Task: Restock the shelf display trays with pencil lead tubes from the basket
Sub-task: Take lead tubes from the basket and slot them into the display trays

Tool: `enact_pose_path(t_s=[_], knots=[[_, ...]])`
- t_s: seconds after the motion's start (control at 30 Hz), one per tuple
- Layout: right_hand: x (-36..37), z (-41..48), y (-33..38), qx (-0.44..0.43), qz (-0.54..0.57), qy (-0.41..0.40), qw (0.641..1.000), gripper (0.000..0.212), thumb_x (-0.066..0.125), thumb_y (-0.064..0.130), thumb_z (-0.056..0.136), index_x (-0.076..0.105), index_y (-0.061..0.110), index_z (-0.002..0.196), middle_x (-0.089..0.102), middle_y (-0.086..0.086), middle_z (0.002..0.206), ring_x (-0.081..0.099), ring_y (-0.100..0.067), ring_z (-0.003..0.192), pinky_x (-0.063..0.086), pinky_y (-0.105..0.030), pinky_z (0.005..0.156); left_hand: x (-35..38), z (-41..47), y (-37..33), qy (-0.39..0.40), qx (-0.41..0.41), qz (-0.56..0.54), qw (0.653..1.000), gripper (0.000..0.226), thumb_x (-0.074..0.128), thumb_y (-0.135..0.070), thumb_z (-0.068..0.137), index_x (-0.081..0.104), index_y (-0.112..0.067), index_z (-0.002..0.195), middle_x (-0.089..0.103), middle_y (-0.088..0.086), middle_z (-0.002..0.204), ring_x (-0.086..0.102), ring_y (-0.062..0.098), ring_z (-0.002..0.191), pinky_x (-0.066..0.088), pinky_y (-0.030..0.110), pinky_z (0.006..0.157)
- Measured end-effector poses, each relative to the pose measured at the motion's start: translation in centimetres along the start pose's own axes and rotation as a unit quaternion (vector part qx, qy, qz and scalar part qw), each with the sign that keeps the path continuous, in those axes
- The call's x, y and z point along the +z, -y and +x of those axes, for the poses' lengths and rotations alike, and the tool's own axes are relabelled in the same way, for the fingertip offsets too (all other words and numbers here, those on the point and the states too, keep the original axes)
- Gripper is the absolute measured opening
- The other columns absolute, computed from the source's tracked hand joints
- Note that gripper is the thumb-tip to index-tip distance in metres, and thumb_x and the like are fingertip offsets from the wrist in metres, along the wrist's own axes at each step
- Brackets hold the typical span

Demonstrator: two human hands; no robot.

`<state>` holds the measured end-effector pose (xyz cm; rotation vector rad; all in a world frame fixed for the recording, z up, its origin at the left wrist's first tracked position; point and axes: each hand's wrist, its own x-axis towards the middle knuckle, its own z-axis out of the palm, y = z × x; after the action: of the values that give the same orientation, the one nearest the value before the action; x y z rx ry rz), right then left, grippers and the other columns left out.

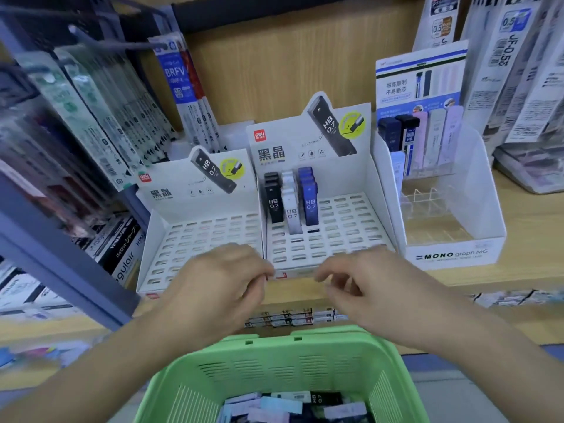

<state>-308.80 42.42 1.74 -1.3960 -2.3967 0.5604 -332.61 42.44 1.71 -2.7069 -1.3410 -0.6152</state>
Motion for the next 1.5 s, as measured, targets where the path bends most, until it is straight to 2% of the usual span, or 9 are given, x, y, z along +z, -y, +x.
enact_pose_path(t_s=[0.13, 0.37, 0.57, 0.7, 0.9, 1.03, 1.17, 1.4, 1.5], knots=[[3.8, -1.5, 1.7, 0.003, -0.077, 0.202, 0.976, 0.029, 0.05, 0.037, 0.098, 0.06, 0.027, 0.124, 0.066, 0.004, 0.113, 0.059, -0.016, 0.101, 0.047, -0.028, 0.082, 4.5, -7.1, 2.0, 0.198, -0.001, 0.036, 0.98, 0.023, 0.044, -0.032, 0.086, 0.067, -0.031, 0.09, 0.062, -0.017, 0.079, 0.057, 0.001, 0.073, 0.047, 0.017, 0.06], [17.2, -3.9, -1.2, 0.039, -0.144, 0.392, 0.908, 0.041, 0.057, 0.03, 0.094, 0.05, 0.01, 0.13, 0.054, -0.014, 0.121, 0.055, -0.033, 0.111, 0.05, -0.041, 0.089, 15.0, -16.1, 2.2, 0.5, -0.007, 0.082, 0.862, 0.029, 0.05, -0.028, 0.092, 0.057, -0.01, 0.114, 0.057, 0.013, 0.115, 0.052, 0.03, 0.11, 0.046, 0.037, 0.083], [26.6, -4.9, -5.2, 0.142, -0.095, 0.355, 0.919, 0.088, 0.069, 0.053, 0.082, 0.03, 0.01, 0.148, 0.039, -0.016, 0.142, 0.041, -0.033, 0.132, 0.041, -0.042, 0.105, 21.1, -20.2, 2.6, 0.529, -0.204, -0.001, 0.824, 0.106, 0.063, -0.058, 0.082, 0.003, -0.004, 0.151, 0.012, 0.019, 0.157, 0.028, 0.044, 0.137, 0.036, 0.049, 0.107], [30.7, -5.0, -4.9, 0.201, -0.039, 0.337, 0.919, 0.125, 0.073, 0.065, 0.072, -0.003, 0.012, 0.156, -0.001, -0.013, 0.163, 0.009, -0.033, 0.148, 0.028, -0.047, 0.116, 21.9, -20.1, 1.9, 0.507, -0.233, -0.011, 0.83, 0.115, 0.062, -0.061, 0.081, -0.008, 0.0, 0.15, 0.004, 0.021, 0.158, 0.025, 0.04, 0.14, 0.032, 0.045, 0.111], [30.5, -5.0, -4.1, 0.195, -0.056, 0.319, 0.926, 0.093, 0.073, 0.056, 0.078, 0.027, 0.006, 0.142, 0.046, -0.013, 0.133, 0.051, -0.03, 0.117, 0.05, -0.04, 0.086, 22.6, -20.6, 1.3, 0.486, -0.227, 0.017, 0.844, 0.066, 0.061, -0.05, 0.087, 0.035, -0.011, 0.133, 0.054, 0.011, 0.129, 0.053, 0.029, 0.115, 0.048, 0.038, 0.089], [30.8, -5.9, -3.8, 0.202, -0.01, 0.329, 0.922, 0.08, 0.07, 0.047, 0.084, 0.028, 0.006, 0.139, 0.05, -0.015, 0.123, 0.054, -0.028, 0.102, 0.044, -0.033, 0.073, 22.7, -20.6, 0.8, 0.485, -0.204, -0.033, 0.85, 0.082, 0.06, -0.056, 0.085, 0.024, -0.017, 0.147, 0.038, 0.012, 0.144, 0.039, 0.033, 0.129, 0.037, 0.041, 0.102], [30.5, -5.7, -3.4, 0.221, 0.047, 0.346, 0.91, 0.058, 0.064, 0.033, 0.093, 0.03, 0.006, 0.131, 0.052, -0.005, 0.086, 0.053, -0.024, 0.081, 0.041, -0.033, 0.065, 23.1, -21.0, 1.4, 0.488, -0.223, -0.041, 0.843, 0.08, 0.062, -0.059, 0.081, 0.033, -0.017, 0.143, 0.044, 0.011, 0.138, 0.047, 0.032, 0.121, 0.044, 0.044, 0.097], [28.2, -4.1, -4.3, 0.238, -0.008, 0.417, 0.877, 0.034, 0.051, 0.026, 0.1, 0.046, 0.006, 0.127, 0.056, -0.013, 0.116, 0.058, -0.028, 0.101, 0.043, -0.033, 0.076, 21.6, -19.0, 2.0, 0.464, -0.268, -0.105, 0.838, 0.035, 0.065, -0.049, 0.085, 0.05, -0.018, 0.091, 0.05, 0.003, 0.077, 0.049, 0.018, 0.068, 0.035, 0.028, 0.058], [27.1, -4.1, -5.0, 0.291, 0.024, 0.434, 0.852, 0.021, 0.051, 0.021, 0.098, 0.047, 0.006, 0.113, 0.054, -0.008, 0.088, 0.051, -0.02, 0.068, 0.037, -0.029, 0.057, 21.4, -18.0, 2.5, 0.444, -0.331, -0.175, 0.814, 0.035, 0.062, -0.044, 0.089, 0.041, -0.021, 0.073, 0.038, 0.004, 0.064, 0.037, 0.016, 0.055, 0.023, 0.029, 0.052]])
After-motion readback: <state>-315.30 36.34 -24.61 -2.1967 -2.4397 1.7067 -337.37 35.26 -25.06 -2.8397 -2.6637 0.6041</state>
